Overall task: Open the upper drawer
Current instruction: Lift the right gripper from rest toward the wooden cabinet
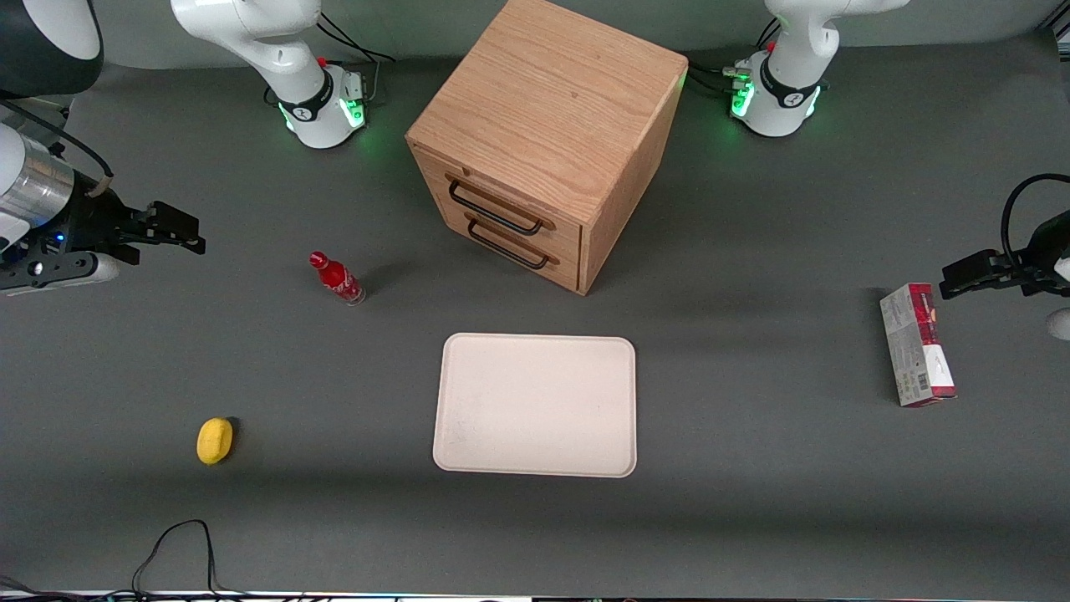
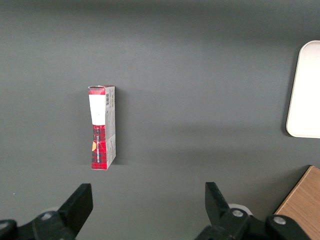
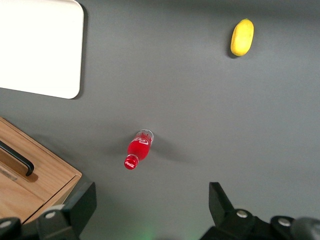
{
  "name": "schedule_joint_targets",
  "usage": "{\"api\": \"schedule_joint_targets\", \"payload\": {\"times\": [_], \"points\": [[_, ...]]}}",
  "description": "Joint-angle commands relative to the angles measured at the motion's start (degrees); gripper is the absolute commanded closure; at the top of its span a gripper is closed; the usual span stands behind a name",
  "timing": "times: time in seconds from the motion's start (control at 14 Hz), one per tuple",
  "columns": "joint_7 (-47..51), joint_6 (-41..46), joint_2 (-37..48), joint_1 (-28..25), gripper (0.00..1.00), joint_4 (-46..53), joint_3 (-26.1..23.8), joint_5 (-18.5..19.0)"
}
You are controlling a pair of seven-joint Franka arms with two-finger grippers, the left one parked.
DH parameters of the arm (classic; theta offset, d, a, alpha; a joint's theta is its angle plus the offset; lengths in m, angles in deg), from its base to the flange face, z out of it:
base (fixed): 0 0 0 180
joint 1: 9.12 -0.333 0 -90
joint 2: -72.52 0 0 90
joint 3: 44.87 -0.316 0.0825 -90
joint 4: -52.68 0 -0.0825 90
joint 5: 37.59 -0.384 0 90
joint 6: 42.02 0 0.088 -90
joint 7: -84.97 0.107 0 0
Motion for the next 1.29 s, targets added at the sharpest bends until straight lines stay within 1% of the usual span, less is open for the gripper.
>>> {"api": "schedule_joint_targets", "payload": {"times": [0.0,0.29,0.43,0.64,0.86,1.14,1.21], "points": [[1.47,1.13,-0.69,1.38,0.0,1.77,-1.24,1.25],[1.47,1.21,-2.09,0.6,0.0,2.92,-1.24,1.34],[1.3,1.74,-2.36,-0.98,0.0,2.74,-1.16,1.17],[0.42,4.63,-2.62,-1.25,0.0,2.91,-1.24,0.99],[0.07,4.99,-2.71,-1.34,0.0,3.61,-1.33,0.38],[0.15,5.08,-5.07,-1.25,0.0,5.72,-7.11,-0.15],[0.15,5.17,-6.13,-1.08,0.0,6.42,-8.87,-1.46]]}}
